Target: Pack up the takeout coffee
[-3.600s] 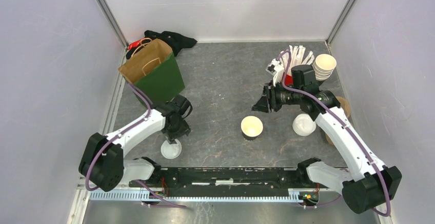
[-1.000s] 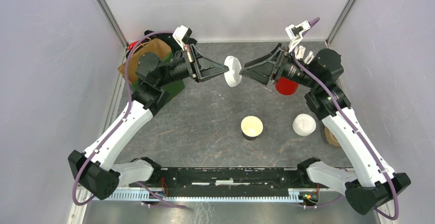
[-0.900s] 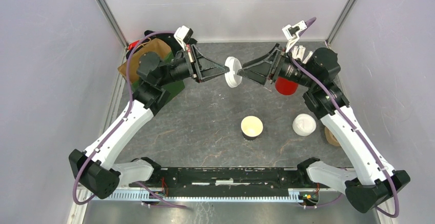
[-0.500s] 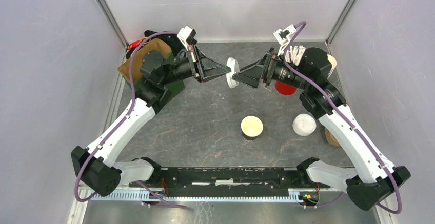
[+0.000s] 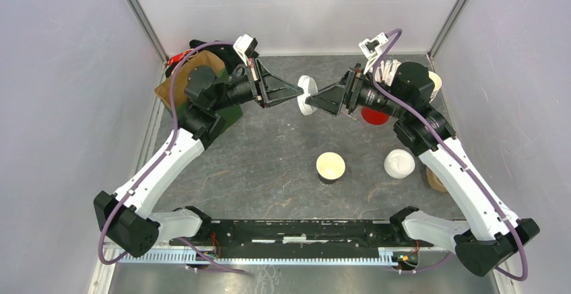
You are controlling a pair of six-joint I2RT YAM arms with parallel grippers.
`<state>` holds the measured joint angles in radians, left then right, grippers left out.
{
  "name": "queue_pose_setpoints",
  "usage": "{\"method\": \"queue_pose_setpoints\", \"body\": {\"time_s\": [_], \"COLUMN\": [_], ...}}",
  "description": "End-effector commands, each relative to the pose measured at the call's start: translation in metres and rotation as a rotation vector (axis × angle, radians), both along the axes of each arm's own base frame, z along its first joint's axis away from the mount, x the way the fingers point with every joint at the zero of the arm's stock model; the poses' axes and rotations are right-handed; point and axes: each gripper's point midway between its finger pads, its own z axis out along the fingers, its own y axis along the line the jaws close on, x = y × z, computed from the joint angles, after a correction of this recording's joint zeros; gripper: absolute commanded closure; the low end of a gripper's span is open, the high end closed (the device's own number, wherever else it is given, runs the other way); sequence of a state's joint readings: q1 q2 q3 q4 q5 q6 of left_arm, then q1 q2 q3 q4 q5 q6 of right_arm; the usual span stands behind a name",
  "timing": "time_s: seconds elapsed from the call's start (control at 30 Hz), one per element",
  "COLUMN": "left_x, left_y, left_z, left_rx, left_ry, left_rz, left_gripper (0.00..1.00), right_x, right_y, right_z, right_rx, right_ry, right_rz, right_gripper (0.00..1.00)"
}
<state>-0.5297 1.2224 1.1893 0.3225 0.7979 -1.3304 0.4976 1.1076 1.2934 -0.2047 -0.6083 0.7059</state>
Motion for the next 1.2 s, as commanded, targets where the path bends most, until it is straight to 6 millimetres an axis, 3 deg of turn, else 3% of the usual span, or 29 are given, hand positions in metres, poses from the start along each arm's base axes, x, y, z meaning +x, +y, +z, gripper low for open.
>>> {"method": "queue_pose_setpoints", "body": {"time_s": [0.0, 0.33, 0.63, 0.7, 0.87, 0.93, 1.03, 1.17], "left_x": [-0.013, -0.012, -0.014, -0.013, -0.011, -0.008, -0.005, 0.0], "left_y": [0.003, 0.003, 0.003, 0.004, 0.006, 0.009, 0.019, 0.033], "left_z": [0.021, 0.019, 0.018, 0.016, 0.001, -0.01, -0.031, -0.057], "left_rx": [-0.024, -0.021, -0.015, -0.013, 0.049, 0.108, 0.221, 0.339], "left_ry": [-0.047, -0.045, -0.051, -0.049, -0.041, -0.028, -0.014, 0.026], "left_rz": [-0.037, -0.037, -0.038, -0.026, 0.007, 0.041, 0.12, 0.213], "left_gripper": [0.98, 0.98, 0.98, 0.9, 0.55, 0.4, 0.22, 0.12], "right_x": [0.0, 0.0, -0.001, -0.002, -0.007, -0.011, -0.016, -0.031], "right_y": [0.0, 0.004, 0.002, 0.0, -0.008, -0.018, -0.042, -0.07], "right_z": [0.025, 0.026, 0.019, 0.018, 0.001, -0.02, -0.068, -0.122], "right_rx": [0.031, 0.035, 0.024, 0.016, -0.042, -0.126, -0.312, -0.527], "right_ry": [-0.067, -0.064, -0.058, -0.059, -0.055, -0.042, -0.009, 0.04], "right_rz": [-0.01, 0.0, -0.017, -0.026, -0.04, -0.064, -0.124, -0.127], "right_gripper": [0.12, 0.13, 0.25, 0.26, 0.26, 0.25, 0.24, 0.23]}}
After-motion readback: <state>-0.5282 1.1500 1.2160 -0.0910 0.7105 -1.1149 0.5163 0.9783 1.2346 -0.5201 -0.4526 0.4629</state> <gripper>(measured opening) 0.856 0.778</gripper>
